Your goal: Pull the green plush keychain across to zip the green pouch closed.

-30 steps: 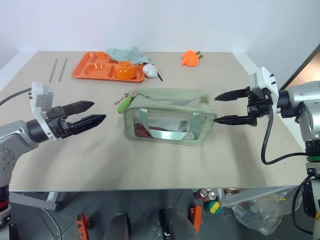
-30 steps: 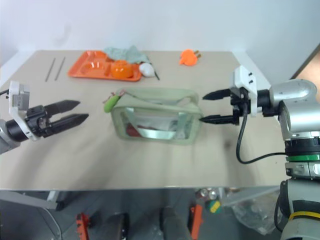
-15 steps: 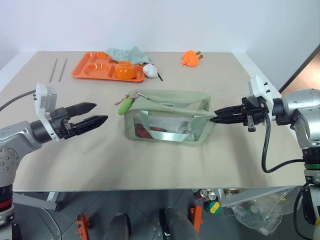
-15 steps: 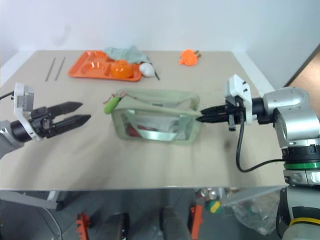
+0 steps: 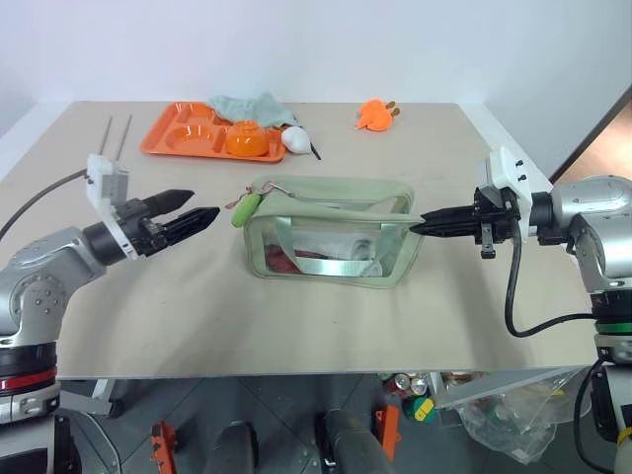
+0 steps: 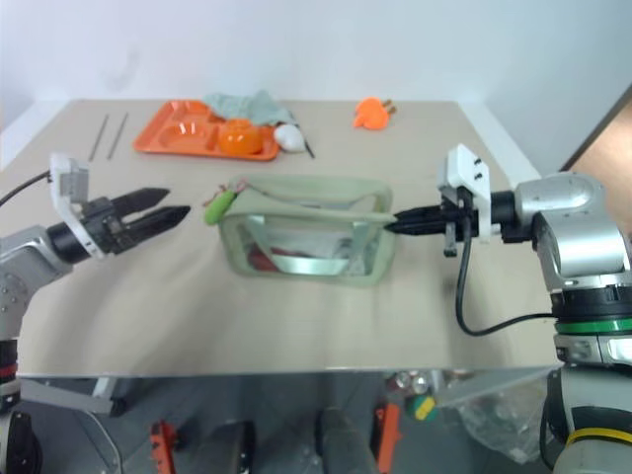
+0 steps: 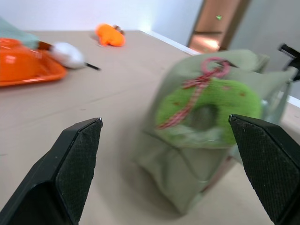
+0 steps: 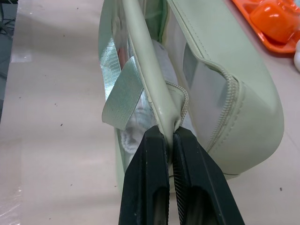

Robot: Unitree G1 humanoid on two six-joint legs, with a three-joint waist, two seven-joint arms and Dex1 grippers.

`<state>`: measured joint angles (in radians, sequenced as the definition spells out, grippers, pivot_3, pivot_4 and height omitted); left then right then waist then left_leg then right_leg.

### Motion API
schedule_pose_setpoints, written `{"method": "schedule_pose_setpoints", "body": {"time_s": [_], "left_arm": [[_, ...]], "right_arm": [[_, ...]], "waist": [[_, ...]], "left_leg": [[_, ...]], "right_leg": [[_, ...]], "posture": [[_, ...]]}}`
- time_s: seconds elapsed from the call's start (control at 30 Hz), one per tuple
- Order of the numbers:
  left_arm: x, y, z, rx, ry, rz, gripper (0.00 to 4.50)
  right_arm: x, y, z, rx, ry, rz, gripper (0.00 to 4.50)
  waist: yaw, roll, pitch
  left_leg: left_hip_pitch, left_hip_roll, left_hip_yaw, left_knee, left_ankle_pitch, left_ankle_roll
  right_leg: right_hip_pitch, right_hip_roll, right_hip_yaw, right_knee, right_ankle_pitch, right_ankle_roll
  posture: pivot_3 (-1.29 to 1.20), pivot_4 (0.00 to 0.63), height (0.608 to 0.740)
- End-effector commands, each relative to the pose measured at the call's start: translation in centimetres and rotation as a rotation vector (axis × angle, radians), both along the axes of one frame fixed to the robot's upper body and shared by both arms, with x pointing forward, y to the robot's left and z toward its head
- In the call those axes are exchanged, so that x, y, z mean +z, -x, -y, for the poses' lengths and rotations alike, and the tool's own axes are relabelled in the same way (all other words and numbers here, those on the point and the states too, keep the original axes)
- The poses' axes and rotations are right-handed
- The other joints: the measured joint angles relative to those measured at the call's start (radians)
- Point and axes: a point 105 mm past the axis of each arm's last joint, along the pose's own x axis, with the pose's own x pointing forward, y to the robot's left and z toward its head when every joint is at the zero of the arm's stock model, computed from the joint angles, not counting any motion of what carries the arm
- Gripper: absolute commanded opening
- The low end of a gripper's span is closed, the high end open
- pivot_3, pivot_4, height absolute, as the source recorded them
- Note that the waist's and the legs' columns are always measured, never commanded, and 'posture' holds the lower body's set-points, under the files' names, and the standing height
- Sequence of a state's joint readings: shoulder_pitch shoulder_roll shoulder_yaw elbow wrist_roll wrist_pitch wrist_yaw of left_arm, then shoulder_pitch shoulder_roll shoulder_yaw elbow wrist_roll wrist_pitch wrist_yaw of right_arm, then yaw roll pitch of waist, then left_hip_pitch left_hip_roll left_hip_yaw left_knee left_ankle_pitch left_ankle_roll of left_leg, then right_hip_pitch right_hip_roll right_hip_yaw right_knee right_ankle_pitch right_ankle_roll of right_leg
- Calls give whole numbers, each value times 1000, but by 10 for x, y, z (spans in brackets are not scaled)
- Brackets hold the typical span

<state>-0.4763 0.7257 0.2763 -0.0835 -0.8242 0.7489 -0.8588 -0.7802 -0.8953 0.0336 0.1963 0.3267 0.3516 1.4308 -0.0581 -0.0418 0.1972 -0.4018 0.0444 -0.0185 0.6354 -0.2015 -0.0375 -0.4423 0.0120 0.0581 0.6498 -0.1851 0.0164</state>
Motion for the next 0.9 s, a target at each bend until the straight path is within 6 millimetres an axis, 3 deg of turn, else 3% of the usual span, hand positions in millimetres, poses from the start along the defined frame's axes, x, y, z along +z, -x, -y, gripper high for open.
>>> {"method": "schedule_pose_setpoints", "body": {"time_s": [0.03,0.2,0.6,0.9], "left_arm": [[22,19,14,-127,-20,66,4500],[30,26,14,-174,-14,66,4500],[-4,9,24,-162,-99,3,4500],[5,3,24,-134,-58,47,1648]], "right_arm": [[8,3,-5,19,10,43,24],[8,4,-3,12,13,42,24],[9,4,-3,0,7,53,24],[6,4,-1,-7,11,51,0]], "waist": [[0,0,0],[0,0,0],[-1,0,0],[-1,0,0]], "left_leg": [[0,0,0,0,0,0],[0,0,0,0,0,0],[1,0,0,0,0,0],[1,0,0,0,0,0]], "right_leg": [[0,0,0,0,0,0],[0,1,0,0,-1,-2],[0,1,1,0,-2,-3],[0,1,1,0,-1,-3]], "posture": [[0,150,740],[0,150,740],[0,150,740],[0,150,740]]}}
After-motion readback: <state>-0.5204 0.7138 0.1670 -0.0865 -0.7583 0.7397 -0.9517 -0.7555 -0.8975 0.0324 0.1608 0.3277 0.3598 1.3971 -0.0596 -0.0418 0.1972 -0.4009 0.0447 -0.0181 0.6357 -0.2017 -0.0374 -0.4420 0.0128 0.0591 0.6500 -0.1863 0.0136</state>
